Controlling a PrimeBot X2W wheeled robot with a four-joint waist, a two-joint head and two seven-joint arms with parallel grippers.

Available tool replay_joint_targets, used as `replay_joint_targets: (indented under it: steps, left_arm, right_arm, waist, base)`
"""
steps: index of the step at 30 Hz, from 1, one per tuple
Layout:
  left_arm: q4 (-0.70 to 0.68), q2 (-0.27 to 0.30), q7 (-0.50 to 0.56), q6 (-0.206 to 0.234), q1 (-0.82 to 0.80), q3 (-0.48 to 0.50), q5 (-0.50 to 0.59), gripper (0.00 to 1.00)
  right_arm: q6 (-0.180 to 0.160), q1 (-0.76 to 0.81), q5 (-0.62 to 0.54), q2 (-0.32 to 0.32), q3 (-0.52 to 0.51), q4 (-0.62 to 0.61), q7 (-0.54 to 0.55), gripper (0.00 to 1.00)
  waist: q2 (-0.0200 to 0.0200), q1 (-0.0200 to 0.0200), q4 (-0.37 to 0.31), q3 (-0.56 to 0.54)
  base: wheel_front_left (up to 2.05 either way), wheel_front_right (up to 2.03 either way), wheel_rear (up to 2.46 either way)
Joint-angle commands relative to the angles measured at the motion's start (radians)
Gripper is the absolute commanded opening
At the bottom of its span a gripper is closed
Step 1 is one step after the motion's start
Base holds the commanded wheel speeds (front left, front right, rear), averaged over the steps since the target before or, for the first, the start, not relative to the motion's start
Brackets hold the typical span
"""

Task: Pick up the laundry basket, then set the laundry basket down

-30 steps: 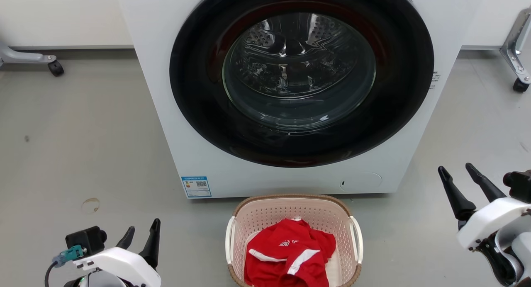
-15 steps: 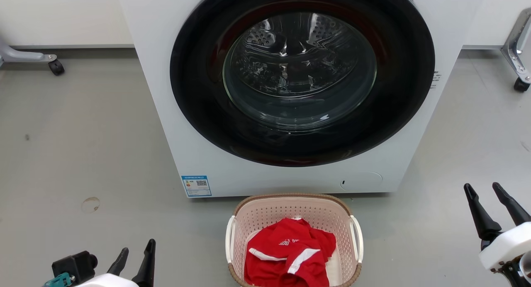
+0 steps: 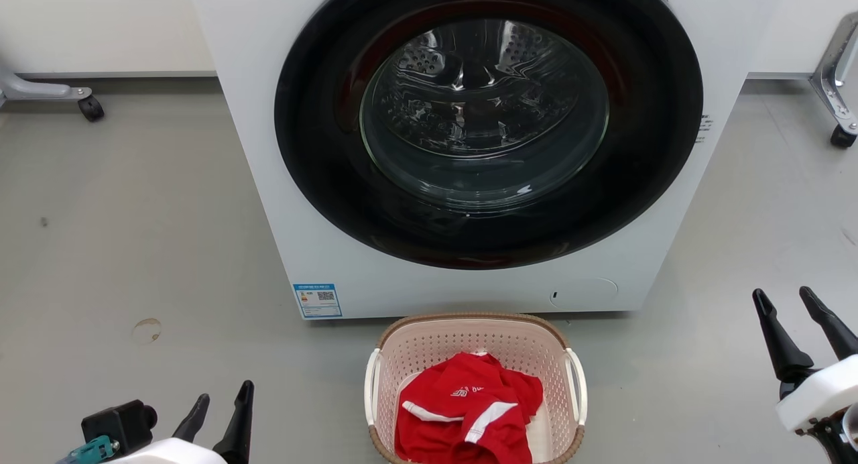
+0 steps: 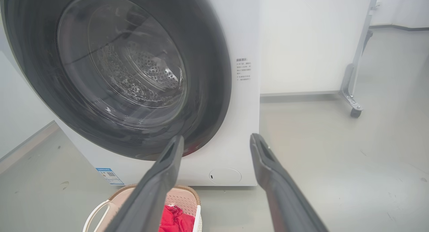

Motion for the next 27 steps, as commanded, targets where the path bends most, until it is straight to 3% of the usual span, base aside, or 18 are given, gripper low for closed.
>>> replay_joint_targets:
  steps: [1,27]
  left_arm:
    - [-0.024,0.036,-0.008,0.011,-0.028,0.046,0.003,1.00]
    - [-0.019,0.060,0.052,0.032,-0.054,0.015,0.024,1.00]
  right_arm:
    - [-0.003,0.001,-0.008,-0.025,0.002,-0.025,0.004,1.00]
    - [-0.003,0.009,-0.030,-0.006,0.008,-0.047,0.067,1.00]
  waist:
    - [0.0000,0.0000,0.001,0.000]
    - [0.0000,0.0000,0.004,-0.007]
  base:
    - [0.00,0.00,0.00]
    - [0.00,0.00,0.00]
